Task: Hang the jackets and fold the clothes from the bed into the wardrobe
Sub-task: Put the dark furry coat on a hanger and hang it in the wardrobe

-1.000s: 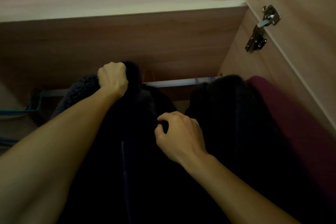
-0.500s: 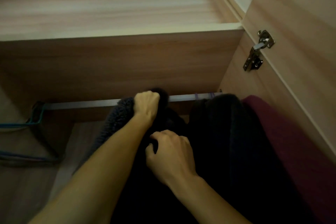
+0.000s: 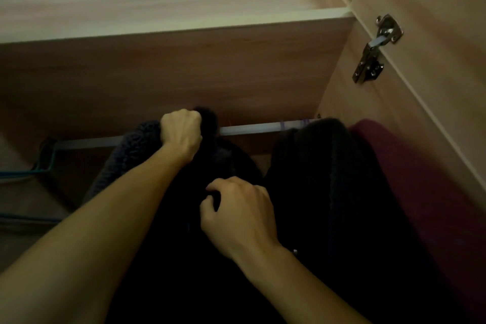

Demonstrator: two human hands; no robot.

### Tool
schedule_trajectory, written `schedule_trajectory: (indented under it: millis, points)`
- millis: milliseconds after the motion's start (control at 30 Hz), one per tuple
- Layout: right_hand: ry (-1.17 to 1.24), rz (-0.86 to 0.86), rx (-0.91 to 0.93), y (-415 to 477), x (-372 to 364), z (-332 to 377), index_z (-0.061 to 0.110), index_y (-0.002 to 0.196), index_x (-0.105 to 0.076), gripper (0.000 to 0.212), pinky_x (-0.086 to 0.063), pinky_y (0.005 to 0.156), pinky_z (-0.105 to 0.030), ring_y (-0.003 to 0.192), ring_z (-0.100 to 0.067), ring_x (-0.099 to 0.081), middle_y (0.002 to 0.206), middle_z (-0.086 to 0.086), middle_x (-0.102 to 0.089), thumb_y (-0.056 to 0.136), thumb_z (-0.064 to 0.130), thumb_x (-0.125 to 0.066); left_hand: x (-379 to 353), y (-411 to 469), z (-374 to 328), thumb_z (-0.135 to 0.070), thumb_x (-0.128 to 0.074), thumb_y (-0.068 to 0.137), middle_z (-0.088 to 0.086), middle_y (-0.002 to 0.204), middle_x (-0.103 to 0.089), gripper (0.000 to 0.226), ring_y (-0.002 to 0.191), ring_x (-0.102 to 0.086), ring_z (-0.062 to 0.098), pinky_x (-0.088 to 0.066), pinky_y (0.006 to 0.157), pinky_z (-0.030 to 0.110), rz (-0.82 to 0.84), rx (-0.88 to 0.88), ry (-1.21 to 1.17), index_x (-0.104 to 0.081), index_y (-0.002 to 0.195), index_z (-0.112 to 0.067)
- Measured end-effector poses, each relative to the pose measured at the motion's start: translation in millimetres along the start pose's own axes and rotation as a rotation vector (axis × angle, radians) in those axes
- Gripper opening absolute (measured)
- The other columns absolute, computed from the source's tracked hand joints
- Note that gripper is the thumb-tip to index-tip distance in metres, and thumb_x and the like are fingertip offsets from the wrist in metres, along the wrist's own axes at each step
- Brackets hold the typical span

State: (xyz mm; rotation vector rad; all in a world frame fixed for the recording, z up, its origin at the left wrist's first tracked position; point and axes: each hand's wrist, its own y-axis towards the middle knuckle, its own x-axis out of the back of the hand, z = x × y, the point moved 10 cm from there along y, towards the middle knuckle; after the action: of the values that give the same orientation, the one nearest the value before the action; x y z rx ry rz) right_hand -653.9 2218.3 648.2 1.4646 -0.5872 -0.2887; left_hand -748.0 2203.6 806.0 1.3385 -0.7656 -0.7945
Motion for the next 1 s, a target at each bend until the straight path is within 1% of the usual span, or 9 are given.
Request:
schedule_trajectory:
  millis: [133,267,367,567,667,733,833,900,1000]
  points:
    - [-0.003,0.019,-0.008,-2,4,-2,0.028,0.116,-0.061,0.033,-0.037,0.099,-0.037,0.106,-0.016,-0.054,0.113,0.005,-0.061,0.089,0.036,-0.044,-20,-7,-25,-0.011,-0.058,0.089,0.002,0.063,-0.046,0.021,0.066,-0.059,0.027,-0.040,0.054,0.031,0.070,-0.036,0.000,-0.048,0.070,-0.013]
    - [-0.024,0.021,-0.027,-4,8,-11,0.029,0.115,-0.061,0.033,-0.037,0.099,-0.037,0.104,-0.015,-0.055,0.113,0.005,-0.062,0.088,0.037,-0.044,-30,-13,-31,-0.006,-0.056,0.087,0.002,0.056,-0.039,0.036,0.063,-0.055,0.028,-0.035,0.051,0.032,0.088,-0.059,-0.014,-0.035,0.059,-0.014]
    - [-0.034,0.027,-0.059,-5,10,-16,0.029,0.115,-0.061,0.033,-0.038,0.099,-0.038,0.105,-0.016,-0.055,0.113,0.004,-0.062,0.088,0.036,-0.045,-31,-23,-30,-0.005,-0.055,0.086,0.003,0.060,-0.043,0.032,0.068,-0.060,0.029,-0.034,0.051,0.032,0.094,-0.053,-0.031,-0.038,0.060,-0.013]
    - [-0.064,0.076,-0.123,-10,6,-14,0.024,0.120,-0.058,0.035,-0.039,0.098,-0.040,0.106,-0.019,-0.055,0.118,0.000,-0.059,0.089,0.035,-0.045,-34,-35,-32,-0.020,-0.058,0.091,0.002,0.059,-0.036,0.039,0.048,-0.037,0.019,-0.031,0.047,0.030,0.195,-0.043,-0.104,-0.035,0.060,-0.014]
    - [-0.060,0.114,-0.132,-12,7,-7,0.023,0.123,-0.055,0.036,-0.040,0.097,-0.040,0.107,-0.019,-0.053,0.119,0.000,-0.057,0.090,0.035,-0.045,-34,-30,-34,-0.051,-0.055,0.089,0.005,0.072,-0.048,0.043,0.067,-0.052,0.023,-0.044,0.061,0.034,0.429,-0.064,-0.204,-0.048,0.078,-0.010]
    - [-0.050,0.111,-0.131,-12,13,-2,0.023,0.126,-0.052,0.038,-0.040,0.097,-0.038,0.109,-0.018,-0.052,0.121,0.001,-0.055,0.090,0.034,-0.046,-26,-31,-25,-0.057,-0.055,0.087,0.006,0.084,-0.052,0.046,0.081,-0.055,0.026,-0.046,0.070,0.036,0.534,-0.072,-0.246,-0.051,0.095,-0.011]
    - [-0.026,0.100,-0.133,-13,24,9,0.026,0.131,-0.047,0.040,-0.042,0.094,-0.035,0.109,-0.017,-0.052,0.124,0.004,-0.053,0.092,0.034,-0.045,-10,-43,2,-0.054,-0.057,0.087,0.007,0.099,-0.059,0.051,0.084,-0.055,0.024,-0.046,0.070,0.035,0.579,-0.035,-0.297,-0.055,0.116,-0.012]
    - [-0.002,0.054,-0.141,-12,36,18,0.029,0.130,-0.047,0.037,-0.044,0.088,-0.033,0.106,-0.015,-0.053,0.124,0.006,-0.053,0.094,0.032,-0.043,-7,-60,17,-0.048,-0.061,0.087,0.008,0.110,-0.060,0.050,0.086,-0.056,0.023,-0.047,0.075,0.037,0.655,0.034,-0.576,-0.055,0.120,-0.012]
    - [0.028,-0.027,-0.178,-12,50,37,0.030,0.127,-0.049,0.032,-0.046,0.088,-0.035,0.103,-0.015,-0.055,0.123,0.007,-0.054,0.096,0.029,-0.041,-20,-82,42,-0.045,-0.064,0.086,0.000,0.097,-0.060,0.036,0.082,-0.056,0.016,-0.044,0.077,0.034,0.633,0.188,-1.057,-0.061,0.107,-0.015]
